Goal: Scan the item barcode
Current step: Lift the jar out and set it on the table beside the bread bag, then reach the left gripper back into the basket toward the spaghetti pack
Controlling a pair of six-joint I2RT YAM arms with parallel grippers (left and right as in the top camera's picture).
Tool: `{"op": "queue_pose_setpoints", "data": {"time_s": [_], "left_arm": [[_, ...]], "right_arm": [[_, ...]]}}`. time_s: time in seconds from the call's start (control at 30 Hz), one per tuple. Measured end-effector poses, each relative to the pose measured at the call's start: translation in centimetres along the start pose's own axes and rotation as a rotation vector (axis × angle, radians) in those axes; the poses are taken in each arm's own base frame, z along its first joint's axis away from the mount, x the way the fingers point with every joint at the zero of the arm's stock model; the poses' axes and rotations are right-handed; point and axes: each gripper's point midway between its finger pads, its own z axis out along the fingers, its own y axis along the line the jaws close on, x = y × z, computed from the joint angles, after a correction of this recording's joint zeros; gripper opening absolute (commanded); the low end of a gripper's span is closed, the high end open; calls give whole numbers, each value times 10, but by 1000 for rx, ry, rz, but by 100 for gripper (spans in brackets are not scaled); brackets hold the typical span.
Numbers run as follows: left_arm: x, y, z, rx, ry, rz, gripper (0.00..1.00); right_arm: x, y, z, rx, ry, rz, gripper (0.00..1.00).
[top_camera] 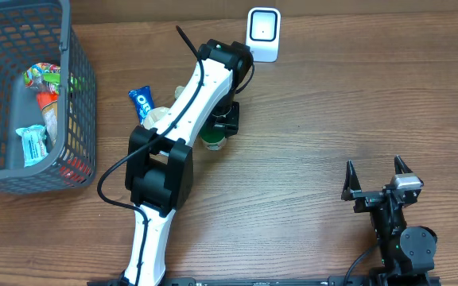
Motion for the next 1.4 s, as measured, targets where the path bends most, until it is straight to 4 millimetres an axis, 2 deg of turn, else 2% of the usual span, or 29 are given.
{"op": "queue_pose_setpoints", "data": {"time_s": [0.27,0.37,0.53,0.6,0.7,0.83,0.93,1.03,1.07,1.1,1.2,1.3,1.4], "left_arm": [[0,-1,-1,7,2,36,62],[-2,-5,-15,40,-16,59,62],[-23,-10,-72,134,-179,64,64],[-26,-8,-104,172,-268,60,66],[-24,4,-165,232,-437,40,70],[-1,45,-243,276,-664,-24,81],[27,105,-289,256,-818,-146,85],[58,178,-315,183,-927,-318,85],[61,191,-314,165,-930,-353,85],[69,213,-313,133,-933,-411,85],[84,259,-301,53,-897,-538,90],[84,299,-282,-14,-836,-643,91],[79,331,-258,-57,-763,-713,92]], "right_arm": [[0,0,0,0,0,0,100],[0,0,0,0,0,0,100],[0,0,0,0,0,0,100],[0,0,0,0,0,0,100],[0,0,0,0,1,0,100],[0,0,0,0,0,0,100],[0,0,0,0,0,0,100],[0,0,0,0,0,0,100],[0,0,0,0,0,0,100],[0,0,0,0,0,0,100],[0,0,0,0,0,0,100],[0,0,0,0,0,0,100],[0,0,0,0,0,0,100]]}}
